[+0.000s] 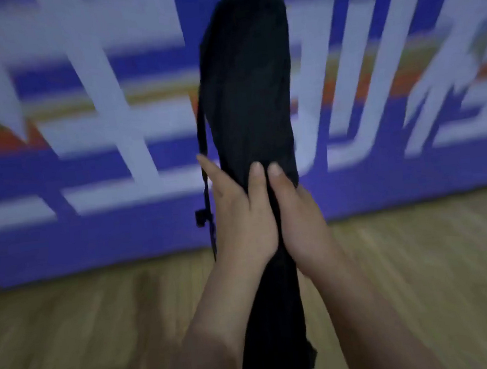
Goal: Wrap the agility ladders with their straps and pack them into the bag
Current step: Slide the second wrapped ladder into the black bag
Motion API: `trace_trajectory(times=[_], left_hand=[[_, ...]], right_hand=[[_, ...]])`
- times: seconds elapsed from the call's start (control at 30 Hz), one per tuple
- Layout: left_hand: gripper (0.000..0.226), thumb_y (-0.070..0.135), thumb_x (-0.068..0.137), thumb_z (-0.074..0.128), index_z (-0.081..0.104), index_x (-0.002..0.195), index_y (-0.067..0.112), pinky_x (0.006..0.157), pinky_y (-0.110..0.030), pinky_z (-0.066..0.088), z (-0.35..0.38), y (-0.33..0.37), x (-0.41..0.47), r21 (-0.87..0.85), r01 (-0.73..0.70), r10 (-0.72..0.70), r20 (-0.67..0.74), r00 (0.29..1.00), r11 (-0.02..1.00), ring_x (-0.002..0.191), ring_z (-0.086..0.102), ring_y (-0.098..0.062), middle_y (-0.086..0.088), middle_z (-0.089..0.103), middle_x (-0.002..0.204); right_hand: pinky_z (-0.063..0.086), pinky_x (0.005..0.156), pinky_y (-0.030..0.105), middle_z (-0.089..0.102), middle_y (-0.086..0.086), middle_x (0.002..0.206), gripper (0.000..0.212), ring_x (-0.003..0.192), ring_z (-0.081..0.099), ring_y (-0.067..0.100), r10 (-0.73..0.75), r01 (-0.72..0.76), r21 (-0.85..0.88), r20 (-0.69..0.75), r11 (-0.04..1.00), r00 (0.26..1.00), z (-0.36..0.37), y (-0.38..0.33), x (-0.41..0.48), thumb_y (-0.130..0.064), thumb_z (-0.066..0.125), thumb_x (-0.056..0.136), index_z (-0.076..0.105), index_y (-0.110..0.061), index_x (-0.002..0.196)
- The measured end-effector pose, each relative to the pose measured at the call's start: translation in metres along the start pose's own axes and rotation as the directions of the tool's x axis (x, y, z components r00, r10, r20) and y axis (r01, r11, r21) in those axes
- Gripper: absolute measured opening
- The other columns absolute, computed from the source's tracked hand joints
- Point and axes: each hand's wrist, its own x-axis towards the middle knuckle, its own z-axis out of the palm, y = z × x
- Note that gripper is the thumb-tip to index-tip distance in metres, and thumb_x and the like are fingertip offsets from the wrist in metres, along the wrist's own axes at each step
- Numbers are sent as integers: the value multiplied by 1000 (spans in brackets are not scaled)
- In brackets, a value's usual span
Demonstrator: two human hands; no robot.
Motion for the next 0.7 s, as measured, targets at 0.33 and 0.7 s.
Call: trace_trajectory(times=[0.33,0.7], left_hand=[[56,54,96,27,49,125,12,82,-32,40,-154,482,95,34,-525,522,-186,833,850,106,53,-26,-12,51,125],[94,83,57,59,23,139,56,104,-42,41,-296,470,183,-48,-519,514,239,824,853,126,49,-13,15,47,140]], right_hand=[[54,64,24,73,-4,78,40,74,69,9,-500,501,8,-55,865,864,28,-504,13,-57,47,89,69,-26,80],[55,71,32,72,7,86,28,79,68,21,-461,478,241,-125,845,879,140,-581,79,-39,63,86,66,-12,83]])
